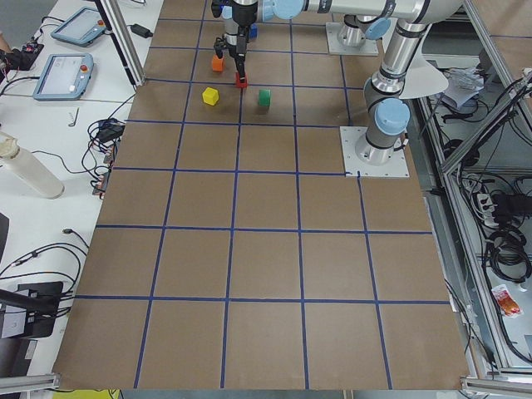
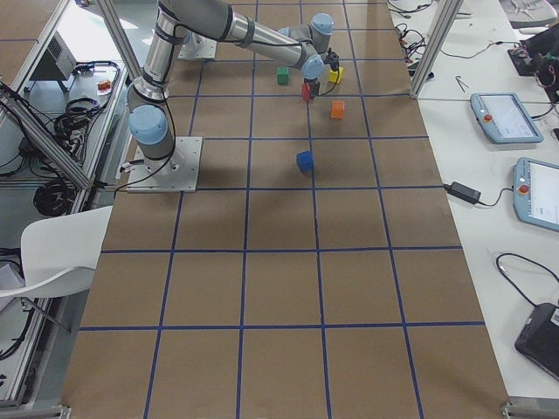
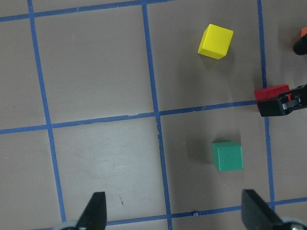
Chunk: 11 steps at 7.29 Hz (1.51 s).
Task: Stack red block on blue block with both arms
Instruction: 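Lower the right gripper onto the red cube and grasp it, then carry the red cube with the right gripper over the blue cube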
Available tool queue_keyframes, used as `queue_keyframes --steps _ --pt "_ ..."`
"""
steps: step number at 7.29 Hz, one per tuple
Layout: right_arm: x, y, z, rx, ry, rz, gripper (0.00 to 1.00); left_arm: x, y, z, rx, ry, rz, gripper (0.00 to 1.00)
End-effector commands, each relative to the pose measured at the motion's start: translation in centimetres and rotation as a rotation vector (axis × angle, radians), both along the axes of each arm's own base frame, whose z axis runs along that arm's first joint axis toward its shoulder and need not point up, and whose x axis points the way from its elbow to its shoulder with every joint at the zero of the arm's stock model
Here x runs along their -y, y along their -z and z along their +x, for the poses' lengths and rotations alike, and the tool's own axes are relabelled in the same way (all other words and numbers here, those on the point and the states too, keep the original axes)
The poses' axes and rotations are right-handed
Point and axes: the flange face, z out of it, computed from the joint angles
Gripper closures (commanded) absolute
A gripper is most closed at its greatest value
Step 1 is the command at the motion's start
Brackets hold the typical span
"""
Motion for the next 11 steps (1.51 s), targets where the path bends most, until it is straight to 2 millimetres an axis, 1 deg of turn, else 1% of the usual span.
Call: queue_keyframes --steps 1,2,3,4,5,6,7,8,9,10,11 --pt "0.0 0.1 0.0 -0.005 0.053 0.005 1.0 -0.2 -0.2 0.0 0.0 0.003 -0.003 0.0" --pt "0.0 -0.2 0.0 -0.004 0.053 0.002 1.0 -0.1 0.0 0.0 0.001 0.008 -0.002 0.0" --pt "0.1 -1.0 0.0 0.002 0.053 -0.009 1.0 -0.2 -0.2 0.0 0.0 0.007 -0.003 0.0" --pt "0.1 -2.9 -0.2 0.002 0.055 -0.036 1.0 -0.2 -0.2 0.0 0.001 0.008 -0.003 0.0" --pt "-0.1 -5.7 -1.2 0.0 0.065 -0.056 1.0 -0.1 0.0 0.0 0.0 0.004 0.0 0.0" --pt "-0.1 -7.5 -2.7 0.0 0.09 -0.04 1.0 -0.1 0.0 0.0 0.0 0.005 -0.002 0.0" --pt "0.7 -9.4 -5.8 0.001 0.142 -0.043 1.0 0.0 0.0 0.0 0.0 0.003 0.0 0.0" --pt "1.0 -11.6 -9.9 -0.023 0.184 -0.029 1.0 0.0 0.0 0.0 0.0 0.002 -0.002 0.0" --pt "1.4 -12.6 -14.7 -0.079 0.211 -0.021 1.0 0.0 -0.3 0.2 0.016 -0.005 -0.005 0.0" --pt "1.8 -13.0 -18.8 -0.099 0.21 0.012 1.0 -0.3 -0.4 0.8 0.074 -0.009 0.001 0.0" --pt "1.1 -13.2 -21.3 -0.1 0.193 0.024 1.0 -0.3 -0.2 0.8 0.079 -0.016 0.007 0.0"
